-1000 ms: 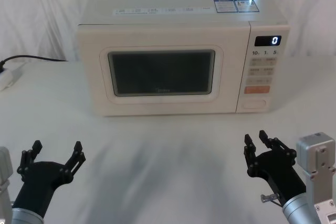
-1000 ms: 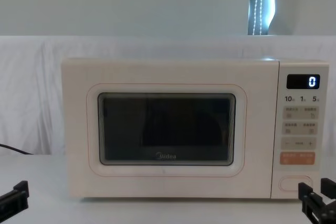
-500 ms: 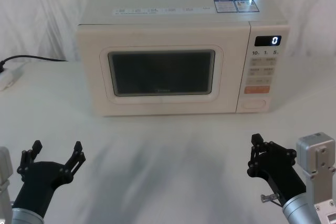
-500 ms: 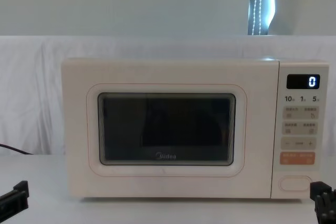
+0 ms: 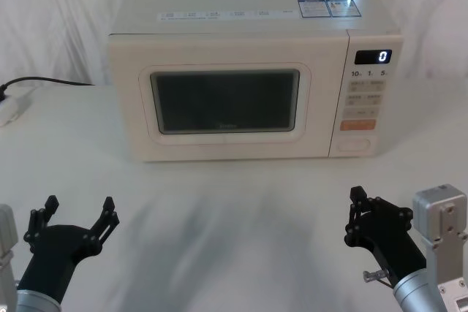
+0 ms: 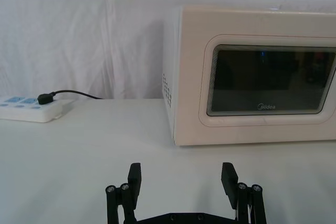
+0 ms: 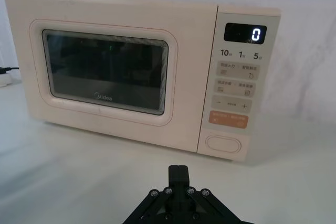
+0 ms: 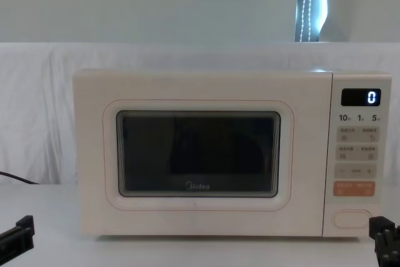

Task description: Press the button to open the microwave door with one hand; close the microwave door with the other hand.

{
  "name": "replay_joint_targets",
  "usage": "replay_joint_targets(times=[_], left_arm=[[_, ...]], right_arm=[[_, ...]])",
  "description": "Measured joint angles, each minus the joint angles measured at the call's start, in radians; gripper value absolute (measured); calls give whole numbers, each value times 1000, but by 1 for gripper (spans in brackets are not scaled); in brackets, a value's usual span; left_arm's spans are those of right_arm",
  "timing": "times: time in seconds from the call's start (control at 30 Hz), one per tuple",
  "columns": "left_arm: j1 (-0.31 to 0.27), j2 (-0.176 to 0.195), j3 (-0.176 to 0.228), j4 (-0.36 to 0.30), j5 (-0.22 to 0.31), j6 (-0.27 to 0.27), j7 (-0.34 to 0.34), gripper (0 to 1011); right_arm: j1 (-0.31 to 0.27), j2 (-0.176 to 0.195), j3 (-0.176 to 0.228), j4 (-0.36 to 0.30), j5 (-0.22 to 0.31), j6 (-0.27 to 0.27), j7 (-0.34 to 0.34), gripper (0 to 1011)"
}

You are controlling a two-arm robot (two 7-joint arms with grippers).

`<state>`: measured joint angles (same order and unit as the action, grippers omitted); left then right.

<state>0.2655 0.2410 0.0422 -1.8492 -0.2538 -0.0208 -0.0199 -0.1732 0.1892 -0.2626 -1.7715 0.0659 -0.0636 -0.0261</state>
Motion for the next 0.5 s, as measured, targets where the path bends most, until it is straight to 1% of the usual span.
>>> replay_joint_targets(times=[0.4, 0.5], left_arm=[[0, 0, 0, 0, 0, 0, 0, 1001], [0, 0, 0, 0, 0, 0, 0, 1001]], right_arm=[[0, -1, 1, 0, -1, 2, 0, 0], [6, -20, 9, 5, -12, 28, -11, 0]])
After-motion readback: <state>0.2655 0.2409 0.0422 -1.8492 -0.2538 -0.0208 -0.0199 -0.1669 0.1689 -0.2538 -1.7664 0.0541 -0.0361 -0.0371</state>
